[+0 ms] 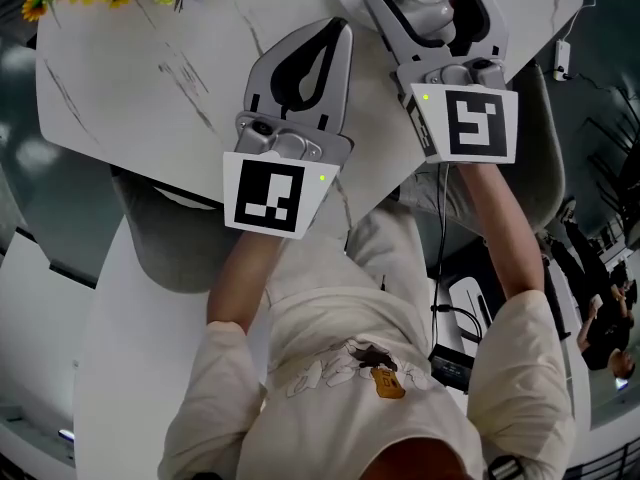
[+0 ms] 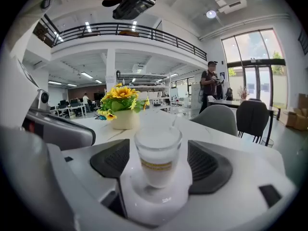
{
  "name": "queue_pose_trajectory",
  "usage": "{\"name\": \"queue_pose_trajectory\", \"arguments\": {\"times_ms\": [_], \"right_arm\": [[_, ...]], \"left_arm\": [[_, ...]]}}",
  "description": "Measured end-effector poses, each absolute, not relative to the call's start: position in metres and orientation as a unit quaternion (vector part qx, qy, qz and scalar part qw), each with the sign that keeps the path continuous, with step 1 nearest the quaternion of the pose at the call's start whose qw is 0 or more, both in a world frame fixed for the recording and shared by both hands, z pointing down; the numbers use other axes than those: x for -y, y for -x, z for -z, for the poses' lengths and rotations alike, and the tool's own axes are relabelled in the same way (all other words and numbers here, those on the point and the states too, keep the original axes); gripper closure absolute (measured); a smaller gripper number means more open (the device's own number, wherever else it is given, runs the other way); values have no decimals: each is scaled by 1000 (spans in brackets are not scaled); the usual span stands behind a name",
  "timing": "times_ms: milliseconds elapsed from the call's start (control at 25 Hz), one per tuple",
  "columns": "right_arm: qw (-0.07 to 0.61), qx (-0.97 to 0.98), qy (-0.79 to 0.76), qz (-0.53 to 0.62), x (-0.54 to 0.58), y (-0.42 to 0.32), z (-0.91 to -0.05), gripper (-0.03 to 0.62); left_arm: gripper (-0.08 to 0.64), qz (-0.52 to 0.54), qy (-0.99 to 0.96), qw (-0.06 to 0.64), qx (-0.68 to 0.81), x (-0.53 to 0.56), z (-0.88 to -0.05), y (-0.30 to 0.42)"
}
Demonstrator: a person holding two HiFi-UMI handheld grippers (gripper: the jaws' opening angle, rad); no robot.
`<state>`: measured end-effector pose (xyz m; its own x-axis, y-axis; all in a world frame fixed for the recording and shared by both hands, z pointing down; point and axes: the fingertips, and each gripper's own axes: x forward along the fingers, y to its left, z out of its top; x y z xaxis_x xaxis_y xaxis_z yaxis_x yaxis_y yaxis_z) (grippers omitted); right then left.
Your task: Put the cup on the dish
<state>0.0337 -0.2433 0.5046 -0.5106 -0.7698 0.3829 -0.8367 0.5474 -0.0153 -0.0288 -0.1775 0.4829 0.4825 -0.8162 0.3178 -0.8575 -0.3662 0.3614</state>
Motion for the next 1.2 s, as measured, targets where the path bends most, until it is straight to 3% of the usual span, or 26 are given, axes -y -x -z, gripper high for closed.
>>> {"name": "queue_pose_trajectory", "arguments": {"times_ms": [1120, 1160, 1200], "right_arm": [[149, 865, -457, -146, 153, -64, -374, 233], [146, 867, -453, -144, 147, -65, -365, 245], [141, 870, -450, -143, 141, -66, -357, 299]], "left_arm": [[555, -36, -850, 206, 484, 91, -334, 4], [556, -37, -852, 201, 483, 87, -326, 4], [555, -38, -853, 197, 481, 81, -319, 4]]}}
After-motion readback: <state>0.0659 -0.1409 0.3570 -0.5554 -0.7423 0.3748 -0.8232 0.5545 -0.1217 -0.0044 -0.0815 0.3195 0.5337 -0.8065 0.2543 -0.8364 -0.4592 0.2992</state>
